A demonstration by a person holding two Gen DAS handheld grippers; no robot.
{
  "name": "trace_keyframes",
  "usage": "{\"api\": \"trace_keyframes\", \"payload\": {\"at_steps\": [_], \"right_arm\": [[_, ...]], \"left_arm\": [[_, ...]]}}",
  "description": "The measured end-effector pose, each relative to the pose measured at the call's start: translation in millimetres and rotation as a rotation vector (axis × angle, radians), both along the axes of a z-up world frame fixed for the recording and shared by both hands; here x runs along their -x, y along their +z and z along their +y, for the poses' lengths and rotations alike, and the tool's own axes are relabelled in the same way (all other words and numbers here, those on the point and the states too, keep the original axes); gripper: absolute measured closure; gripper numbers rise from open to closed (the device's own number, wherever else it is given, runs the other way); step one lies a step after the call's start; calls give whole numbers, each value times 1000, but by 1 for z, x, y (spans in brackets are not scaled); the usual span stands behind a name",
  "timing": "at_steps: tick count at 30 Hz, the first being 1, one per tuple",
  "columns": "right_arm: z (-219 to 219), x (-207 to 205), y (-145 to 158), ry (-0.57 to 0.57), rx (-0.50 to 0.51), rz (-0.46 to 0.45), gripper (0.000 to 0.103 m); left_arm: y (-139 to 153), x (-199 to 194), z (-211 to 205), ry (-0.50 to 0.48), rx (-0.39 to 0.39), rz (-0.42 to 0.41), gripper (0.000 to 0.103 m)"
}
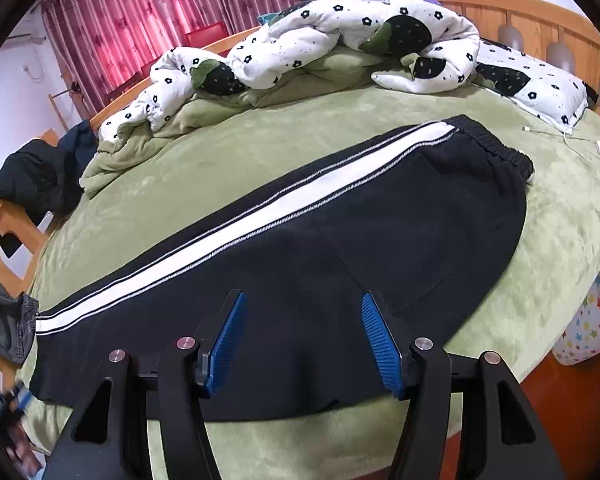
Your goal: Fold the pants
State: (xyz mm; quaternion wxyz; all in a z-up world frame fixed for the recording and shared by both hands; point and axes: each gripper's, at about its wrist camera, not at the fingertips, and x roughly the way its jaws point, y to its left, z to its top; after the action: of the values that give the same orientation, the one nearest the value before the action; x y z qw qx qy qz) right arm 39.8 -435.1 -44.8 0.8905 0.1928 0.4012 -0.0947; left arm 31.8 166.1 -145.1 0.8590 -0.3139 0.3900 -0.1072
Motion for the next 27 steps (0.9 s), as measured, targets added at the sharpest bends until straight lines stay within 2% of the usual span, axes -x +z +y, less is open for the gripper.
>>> {"api": "trace_keyframes", "payload": {"at_steps": [2,4,7,9,11,13,14,16,17,18,19,21,23,25,27], "right_arm": [[-1,3,-3,-4,-20,5,44],[-3,3,-7,-6,-43,16,44],[-5,2,-11,-7,-74,35,44],[-7,3,-12,-12,-78,40,44],[-7,4,-12,-19,-73,40,44],[-6,5,-14,-24,-71,44,44],[-6,5,-16,-26,-71,47,44],[-4,4,-21,-31,-72,58,44],[-4,3,-24,-34,-73,64,44],[-4,3,-26,-34,-76,70,44],[-3,4,-29,-35,-80,76,44],[-2,6,-34,-41,-85,86,44],[-1,10,-39,-45,-79,90,44],[1,13,-45,-41,-74,102,44],[3,14,-52,-37,-71,121,44]], "left_arm": [[-17,3,-4,7,47,33,29],[-24,9,-4,51,73,-6,29],[-26,9,7,115,159,-67,29],[-33,1,19,175,227,-69,29],[-35,-7,24,203,248,-61,30],[-32,-17,23,245,205,-46,35],[-31,-23,24,270,170,-25,47],[-29,-34,26,293,84,14,87],[-23,-36,30,291,40,2,97],[-12,-30,39,301,31,-52,96],[-2,-28,42,272,18,-86,96],[11,-26,39,241,-102,-97,96],[3,-27,31,245,-174,-35,95],[-11,-28,28,234,-226,36,88],[-13,-15,36,254,-184,39,77]]}}
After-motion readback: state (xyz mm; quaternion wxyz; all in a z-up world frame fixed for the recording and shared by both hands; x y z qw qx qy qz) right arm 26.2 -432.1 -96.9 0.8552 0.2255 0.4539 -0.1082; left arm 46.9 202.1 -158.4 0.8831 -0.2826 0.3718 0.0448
